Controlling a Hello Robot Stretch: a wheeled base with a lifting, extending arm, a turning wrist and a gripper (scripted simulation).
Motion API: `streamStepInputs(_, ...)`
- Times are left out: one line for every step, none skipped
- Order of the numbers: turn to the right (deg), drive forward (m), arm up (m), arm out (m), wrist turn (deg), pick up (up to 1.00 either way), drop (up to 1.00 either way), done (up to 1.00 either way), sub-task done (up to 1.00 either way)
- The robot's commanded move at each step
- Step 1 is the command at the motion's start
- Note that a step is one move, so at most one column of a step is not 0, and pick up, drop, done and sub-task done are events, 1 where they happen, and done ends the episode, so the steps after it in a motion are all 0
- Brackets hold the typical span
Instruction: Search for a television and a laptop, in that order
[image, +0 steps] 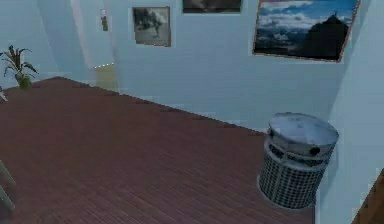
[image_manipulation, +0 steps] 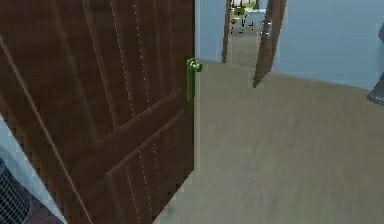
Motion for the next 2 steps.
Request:
streamStepInputs(0.0,0.20,0.00,0.00,0.0,0.00,0.00,0.00,0.00)
streamStepInputs(-27.0,0.00,0.00,0.00,0.0,0.00,0.00,0.00,0.00)
